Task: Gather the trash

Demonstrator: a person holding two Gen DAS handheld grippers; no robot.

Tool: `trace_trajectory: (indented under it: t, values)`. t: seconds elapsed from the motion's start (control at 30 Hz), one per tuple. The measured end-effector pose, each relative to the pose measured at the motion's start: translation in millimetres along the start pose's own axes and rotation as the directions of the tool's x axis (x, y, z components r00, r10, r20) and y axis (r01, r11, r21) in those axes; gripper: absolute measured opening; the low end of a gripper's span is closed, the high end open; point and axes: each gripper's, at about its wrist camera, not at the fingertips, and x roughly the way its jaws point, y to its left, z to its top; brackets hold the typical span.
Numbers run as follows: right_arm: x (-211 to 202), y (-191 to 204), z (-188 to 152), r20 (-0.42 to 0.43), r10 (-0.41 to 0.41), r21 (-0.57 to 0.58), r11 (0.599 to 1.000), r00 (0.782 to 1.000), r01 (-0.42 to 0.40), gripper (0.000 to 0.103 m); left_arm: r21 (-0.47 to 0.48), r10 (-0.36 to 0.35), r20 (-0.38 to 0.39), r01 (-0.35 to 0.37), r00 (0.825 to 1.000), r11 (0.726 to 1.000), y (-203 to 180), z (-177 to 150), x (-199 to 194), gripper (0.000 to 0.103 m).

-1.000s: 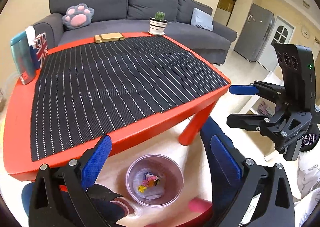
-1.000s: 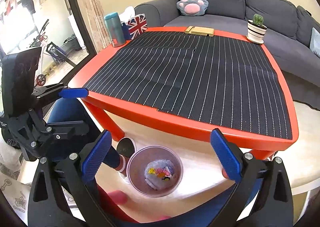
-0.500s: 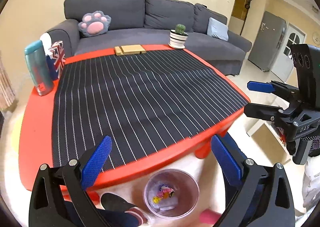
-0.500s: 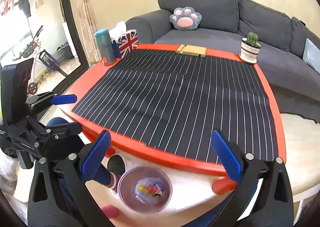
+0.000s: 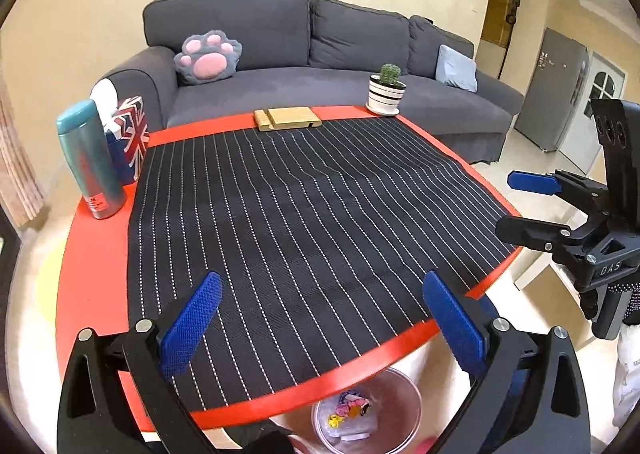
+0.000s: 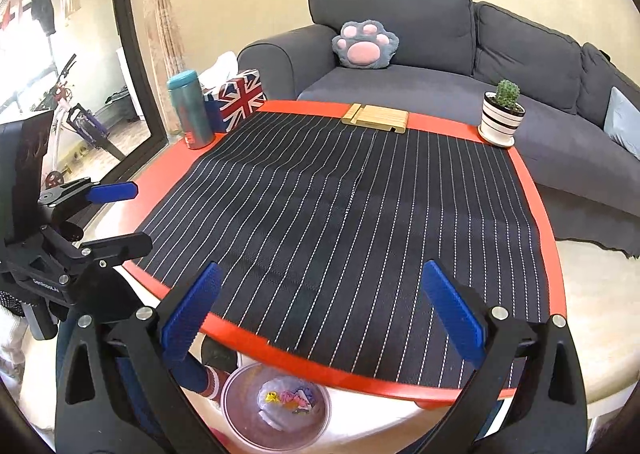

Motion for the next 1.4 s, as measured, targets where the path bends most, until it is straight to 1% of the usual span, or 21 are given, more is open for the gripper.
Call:
trace_trajectory:
  t: [0.1, 0.17, 0.23, 0.33, 0.53, 0.87, 1.4]
  values:
    - [4.5, -1.4, 4.7, 0.000, 0.004, 0.003, 1.000, 1.000, -0.004, 0.099, -0.004, 0.011, -0.015, -0.011, 1.000, 1.000, 3.3, 2.4, 6.1, 0.097]
    - [7.4, -1.4, 7.7, -0.002, 0.008, -0.002, 1.000, 1.000, -0.008, 0.099, -0.003, 0.044, -0.016, -0.044, 0.999, 0.999, 4.8, 4.0, 8.9, 0.097]
    - [8.9, -0.8, 9.2, -0.003, 0.010, -0.003, 1.000, 1.000, -0.010, 0.099, -0.012, 0.036, -0.024, -0.037, 0.999, 0.999, 7.5, 5.6, 11.9, 0.097]
    - [10.9, -0.4, 11.5, -0.006, 0.013, -0.003, 1.000, 1.000, -0.013, 0.099, -0.027, 0.003, -0.027, -0.004, 1.000, 1.000, 10.2, 8.7, 13.9, 0.097]
    - [13.4, 0.1, 14.6, -0.005, 0.015, -0.006, 1.000, 1.000, -0.015, 0.099, -0.037, -0.004, -0.024, 0.003, 1.000, 0.999, 11.0, 13.0, 16.3, 0.097]
    - [16.0, -0.6, 15.7, -0.009, 0.011, -0.007, 1.000, 1.000, -0.011, 0.099, -0.038, 0.035, -0.016, -0.035, 0.999, 0.999, 11.8, 14.7, 18.5, 0.097]
    - [19.0, -2.3, 14.8, -0.011, 0.010, -0.004, 1.000, 1.000, -0.010, 0.099, -0.036, 0.040, -0.024, -0.041, 0.999, 0.999, 12.5, 14.8, 20.3, 0.097]
